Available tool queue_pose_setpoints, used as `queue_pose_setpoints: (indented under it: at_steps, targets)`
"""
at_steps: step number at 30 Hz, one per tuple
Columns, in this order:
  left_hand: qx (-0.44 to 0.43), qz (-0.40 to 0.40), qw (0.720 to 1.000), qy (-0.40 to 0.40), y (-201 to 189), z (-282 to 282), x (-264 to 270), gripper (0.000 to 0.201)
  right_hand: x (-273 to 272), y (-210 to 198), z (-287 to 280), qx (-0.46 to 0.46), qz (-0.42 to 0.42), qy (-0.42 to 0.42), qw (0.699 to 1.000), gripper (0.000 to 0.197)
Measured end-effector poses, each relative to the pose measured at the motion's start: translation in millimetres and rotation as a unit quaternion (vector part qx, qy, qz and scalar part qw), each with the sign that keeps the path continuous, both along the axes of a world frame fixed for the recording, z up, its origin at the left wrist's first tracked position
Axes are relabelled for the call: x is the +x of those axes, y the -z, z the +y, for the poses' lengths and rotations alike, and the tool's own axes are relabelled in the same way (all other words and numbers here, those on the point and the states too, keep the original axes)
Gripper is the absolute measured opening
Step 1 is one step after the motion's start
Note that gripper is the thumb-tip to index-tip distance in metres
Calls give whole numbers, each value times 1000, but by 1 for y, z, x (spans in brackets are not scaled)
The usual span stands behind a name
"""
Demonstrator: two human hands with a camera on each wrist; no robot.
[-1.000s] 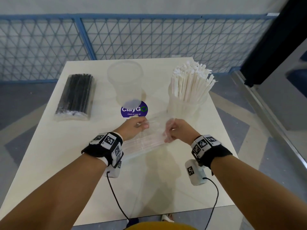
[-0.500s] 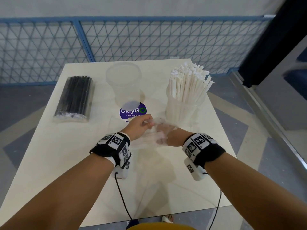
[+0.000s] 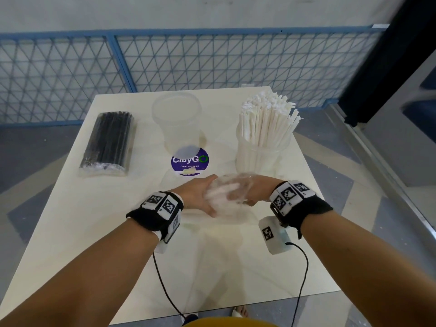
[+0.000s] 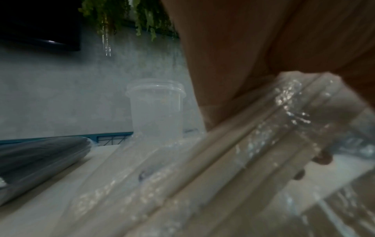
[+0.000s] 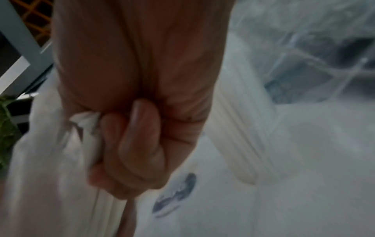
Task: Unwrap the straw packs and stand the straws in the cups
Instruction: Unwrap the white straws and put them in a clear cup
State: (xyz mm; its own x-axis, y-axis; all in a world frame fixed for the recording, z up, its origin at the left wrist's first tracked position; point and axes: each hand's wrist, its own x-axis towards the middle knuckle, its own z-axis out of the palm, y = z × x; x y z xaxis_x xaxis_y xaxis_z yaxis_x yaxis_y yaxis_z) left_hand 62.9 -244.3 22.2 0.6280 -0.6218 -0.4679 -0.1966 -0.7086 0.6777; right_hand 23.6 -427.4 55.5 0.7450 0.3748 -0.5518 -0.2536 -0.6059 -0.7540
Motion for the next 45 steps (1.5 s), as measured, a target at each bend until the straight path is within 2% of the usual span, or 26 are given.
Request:
queue_pose_setpoints:
  at_steps: [1, 3, 5, 8, 10, 12, 13, 15, 17, 18, 21, 23, 25, 26, 27, 29, 31, 34, 36, 37, 39, 41, 43, 45]
  targets:
    - [11, -5, 1000, -1, 1, 3, 2, 73, -1, -2, -7, 32, 4, 1, 999, 26]
    - [27, -10, 1000, -9, 1, 11, 5, 48, -3, -5, -21, 90, 9, 6, 996, 19]
    - [39, -8, 999, -26, -1, 18, 7, 31, -5, -10, -33, 127, -3, 45, 991, 20]
    - [18, 38, 997, -61, -2, 23, 10, 43, -5, -15, -38, 220, -34, 176, 959, 7]
    - [10, 47, 995, -87, -2, 22, 12, 55, -4, -10, -31, 303, -43, 245, 920, 26]
    - [9, 50, 994, -99, -4, 17, 14, 68, -3, -5, -20, 333, -56, 267, 903, 36]
    - [9, 52, 994, -96, -5, 14, 14, 59, -4, -3, -14, 325, -73, 267, 904, 31]
    - [19, 45, 995, -83, -11, 6, 11, 24, -4, 1, -2, 307, -98, 294, 900, 15]
    - [28, 34, 996, -72, -14, 0, 7, 20, -3, 3, 5, 310, -100, 345, 880, 10]
    - [30, 31, 997, -68, -14, -1, 5, 25, -3, 3, 8, 317, -98, 373, 866, 11]
    - [56, 26, 996, -62, -5, 3, 4, 63, -1, -7, 7, 352, -107, 454, 812, 12]
    - [73, 27, 995, -58, 1, 7, 3, 61, 2, -21, -2, 383, -125, 498, 768, 20]
    - [91, 27, 994, -55, 7, 8, 3, 35, 3, -33, -9, 435, -136, 509, 730, 12]
    - [92, 23, 994, -48, 6, 6, 2, 19, 3, -35, -11, 456, -136, 493, 728, 10]
    - [96, 19, 994, -41, 5, 3, 0, 17, 1, -35, -9, 456, -132, 466, 747, 12]
    - [95, 14, 995, -35, 4, -5, -2, 24, -4, -28, -2, 418, -130, 404, 803, 16]
    - [92, 7, 995, -22, 4, -10, -3, 26, -9, -19, 2, 377, -127, 380, 835, 13]
    - [105, -2, 994, 13, 9, -9, -5, 26, -8, -19, -12, 364, -130, 424, 819, 17]
    - [124, 10, 992, 32, 9, -6, -4, 25, -6, -28, -25, 326, -162, 436, 823, 19]
    - [132, 18, 990, 38, 9, -6, -2, 33, -5, -32, -32, 297, -184, 430, 832, 19]
    - [140, 20, 989, 35, 0, -8, 4, 66, -4, -44, -43, 258, -220, 417, 843, 20]
    - [92, 9, 996, -5, -15, -17, 13, 92, -2, -57, -54, 261, -250, 417, 834, 18]
    - [10, -12, 998, -59, -35, -32, 23, 94, 4, -73, -63, 315, -271, 436, 799, 15]
    - [-54, -50, 992, -101, -51, -47, 37, 93, 12, -86, -70, 386, -284, 460, 748, 15]
